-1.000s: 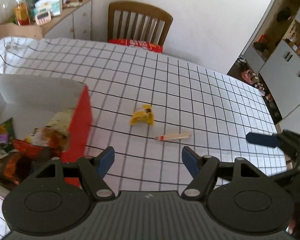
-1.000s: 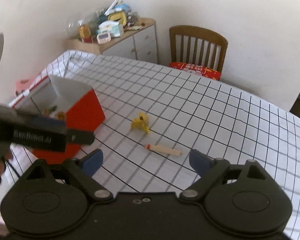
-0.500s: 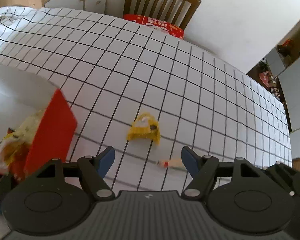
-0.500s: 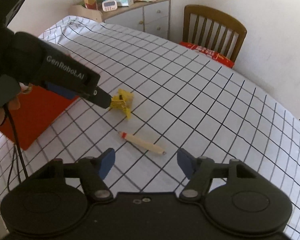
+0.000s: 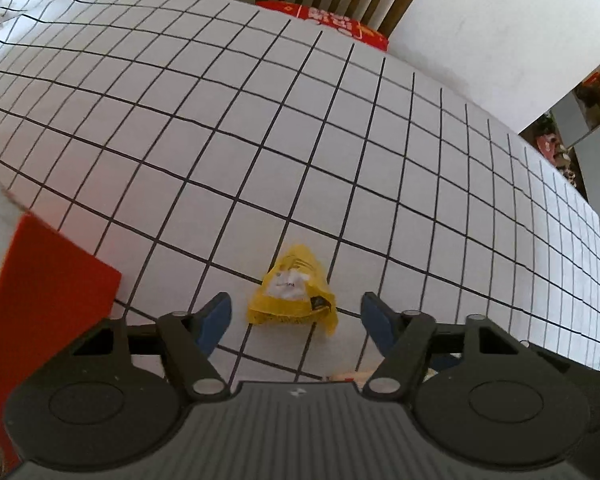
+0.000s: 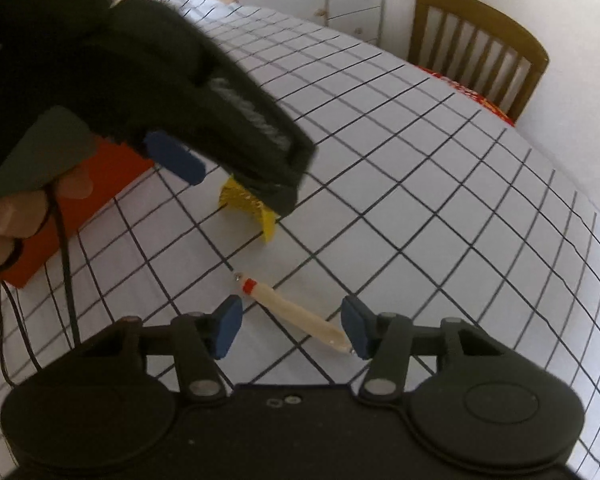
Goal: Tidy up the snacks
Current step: 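Grasp the yellow packet with the left tool while the right tool grasps the red-tipped wooden stick, then carry the yellow packet and wooden stick into the box and open both tools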
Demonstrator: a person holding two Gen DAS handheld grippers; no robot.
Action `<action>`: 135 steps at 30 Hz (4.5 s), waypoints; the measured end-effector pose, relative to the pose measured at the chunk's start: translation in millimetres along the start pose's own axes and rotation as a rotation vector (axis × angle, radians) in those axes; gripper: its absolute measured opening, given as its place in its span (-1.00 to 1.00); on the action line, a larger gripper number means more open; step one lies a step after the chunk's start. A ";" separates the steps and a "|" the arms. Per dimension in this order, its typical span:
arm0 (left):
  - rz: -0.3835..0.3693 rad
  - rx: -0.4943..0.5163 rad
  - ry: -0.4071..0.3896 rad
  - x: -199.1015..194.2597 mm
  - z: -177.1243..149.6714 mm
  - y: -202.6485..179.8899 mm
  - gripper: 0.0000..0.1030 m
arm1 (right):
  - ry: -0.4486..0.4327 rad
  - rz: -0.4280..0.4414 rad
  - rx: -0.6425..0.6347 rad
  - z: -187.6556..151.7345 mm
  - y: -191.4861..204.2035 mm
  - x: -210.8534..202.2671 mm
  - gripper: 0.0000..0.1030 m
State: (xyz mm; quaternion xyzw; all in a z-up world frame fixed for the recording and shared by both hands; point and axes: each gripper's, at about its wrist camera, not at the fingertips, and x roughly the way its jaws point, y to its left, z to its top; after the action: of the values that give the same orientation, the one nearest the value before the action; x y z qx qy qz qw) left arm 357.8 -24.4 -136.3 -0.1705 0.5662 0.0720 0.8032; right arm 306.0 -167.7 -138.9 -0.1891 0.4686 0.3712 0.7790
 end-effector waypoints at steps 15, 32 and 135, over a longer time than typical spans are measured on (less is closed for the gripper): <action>0.035 0.017 -0.007 4.1 -12.7 7.9 -0.20 | -0.027 -0.040 0.050 -17.3 11.8 -2.4 -0.83; 0.032 0.024 -0.092 -72.3 -73.2 23.8 -0.24 | -0.142 -0.007 0.328 -47.2 29.2 -80.4 -0.83; 0.078 0.085 -0.359 -231.2 -123.4 254.8 0.23 | -0.288 0.041 0.346 67.9 233.8 -99.3 0.52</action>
State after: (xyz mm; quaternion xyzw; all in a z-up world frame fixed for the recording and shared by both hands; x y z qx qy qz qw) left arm 89.4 186.9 -6.5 -0.0988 0.4226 0.1085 0.8944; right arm 141.0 -11.3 -6.8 0.0118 0.4129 0.3244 0.8510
